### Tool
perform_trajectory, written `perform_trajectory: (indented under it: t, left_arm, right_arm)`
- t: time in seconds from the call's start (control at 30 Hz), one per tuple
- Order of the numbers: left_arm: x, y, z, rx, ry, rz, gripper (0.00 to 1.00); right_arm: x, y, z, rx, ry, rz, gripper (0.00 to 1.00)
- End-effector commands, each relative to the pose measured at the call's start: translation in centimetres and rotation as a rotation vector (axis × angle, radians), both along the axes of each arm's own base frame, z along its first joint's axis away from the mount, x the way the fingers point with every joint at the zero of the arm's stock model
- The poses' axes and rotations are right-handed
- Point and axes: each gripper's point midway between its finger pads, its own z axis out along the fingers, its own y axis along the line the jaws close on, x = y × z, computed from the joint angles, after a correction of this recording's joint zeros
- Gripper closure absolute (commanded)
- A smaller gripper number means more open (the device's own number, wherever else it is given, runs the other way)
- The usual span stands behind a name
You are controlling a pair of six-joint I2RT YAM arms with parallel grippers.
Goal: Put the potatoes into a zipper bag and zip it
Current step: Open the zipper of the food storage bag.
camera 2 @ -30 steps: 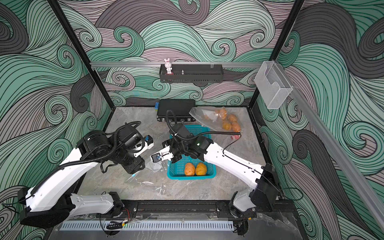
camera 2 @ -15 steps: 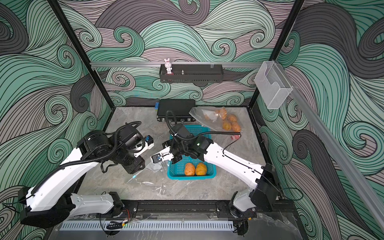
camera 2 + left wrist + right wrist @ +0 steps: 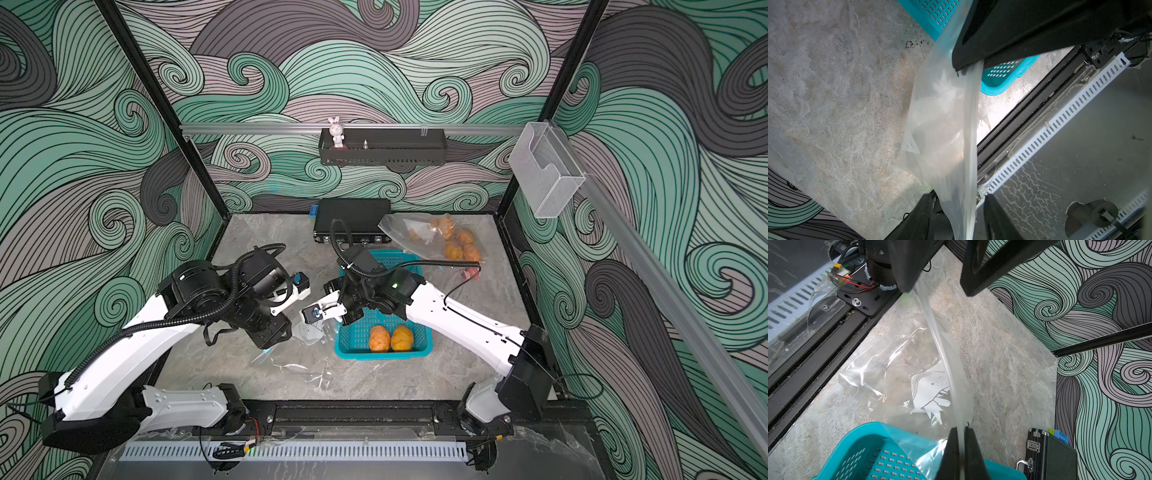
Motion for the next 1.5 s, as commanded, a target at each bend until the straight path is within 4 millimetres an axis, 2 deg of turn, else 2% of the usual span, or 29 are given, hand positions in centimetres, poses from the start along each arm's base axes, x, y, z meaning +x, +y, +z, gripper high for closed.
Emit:
perform_trajectory:
  t: [0.0,0.13,0.5,1.47]
  left_arm:
    - [0.0,0.3,-0.3,0.03,0.004,0.0,0.59]
    - [-0.1,0.4,-0.3,0.031,0.001,0.002,0.62]
    - [-0.4,0.9,0.5,0.001,-0.024,0.006,0.61]
    - [0.6,0.5,-0.9,0.069,-0.009,0.021,0.64]
  right_arm:
    - [-0.5,-0.3,1.1,0.018,0.009,0.014,1.0]
    - [-0.5,-0.3,0.8,0.013,0.012,0.015,1.0]
    - [-0.6,-0.3,0.5,0.008,0.02,0.016,1.0]
    - [-0.7,-0.5,1.2,0.021,0.009,0.014,1.0]
